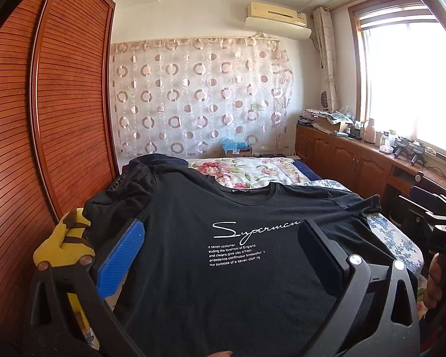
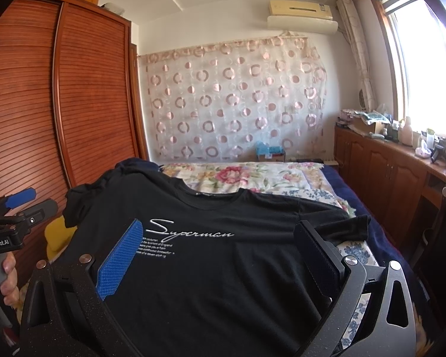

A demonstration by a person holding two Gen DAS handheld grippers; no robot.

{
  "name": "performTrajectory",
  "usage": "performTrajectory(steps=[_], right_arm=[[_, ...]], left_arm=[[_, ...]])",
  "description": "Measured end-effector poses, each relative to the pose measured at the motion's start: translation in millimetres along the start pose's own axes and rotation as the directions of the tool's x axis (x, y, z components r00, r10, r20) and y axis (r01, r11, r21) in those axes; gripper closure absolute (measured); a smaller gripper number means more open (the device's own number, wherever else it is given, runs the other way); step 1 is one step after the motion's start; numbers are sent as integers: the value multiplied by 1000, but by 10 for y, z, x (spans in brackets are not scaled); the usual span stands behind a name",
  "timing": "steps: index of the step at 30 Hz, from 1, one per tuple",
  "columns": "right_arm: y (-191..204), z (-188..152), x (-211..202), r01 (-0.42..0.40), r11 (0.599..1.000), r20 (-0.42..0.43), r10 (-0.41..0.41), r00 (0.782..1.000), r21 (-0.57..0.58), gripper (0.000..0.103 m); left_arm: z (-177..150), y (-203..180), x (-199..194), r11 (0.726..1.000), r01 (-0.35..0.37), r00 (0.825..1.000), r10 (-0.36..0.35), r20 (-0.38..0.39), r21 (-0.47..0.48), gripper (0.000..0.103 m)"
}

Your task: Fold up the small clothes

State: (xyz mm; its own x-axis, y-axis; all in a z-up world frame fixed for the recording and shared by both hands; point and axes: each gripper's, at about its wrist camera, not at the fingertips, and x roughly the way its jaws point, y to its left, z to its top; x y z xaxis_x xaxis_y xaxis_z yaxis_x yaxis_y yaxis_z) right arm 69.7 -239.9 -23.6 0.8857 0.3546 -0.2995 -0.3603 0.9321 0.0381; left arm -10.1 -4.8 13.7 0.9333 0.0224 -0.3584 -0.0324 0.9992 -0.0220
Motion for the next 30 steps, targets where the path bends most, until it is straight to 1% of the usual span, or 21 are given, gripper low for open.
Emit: performTrajectory(steps=[14,30], right_arm=[[40,54,-3,0,1000,0,0,1000,0,0],[23,37,0,-1,1000,-1,1,1000,0,0]], left_arm=[[-14,1,11,1000,-1,1000,1,-1,3,0],[-15,-22,-8,1000,1,1000,-1,5,5,0]])
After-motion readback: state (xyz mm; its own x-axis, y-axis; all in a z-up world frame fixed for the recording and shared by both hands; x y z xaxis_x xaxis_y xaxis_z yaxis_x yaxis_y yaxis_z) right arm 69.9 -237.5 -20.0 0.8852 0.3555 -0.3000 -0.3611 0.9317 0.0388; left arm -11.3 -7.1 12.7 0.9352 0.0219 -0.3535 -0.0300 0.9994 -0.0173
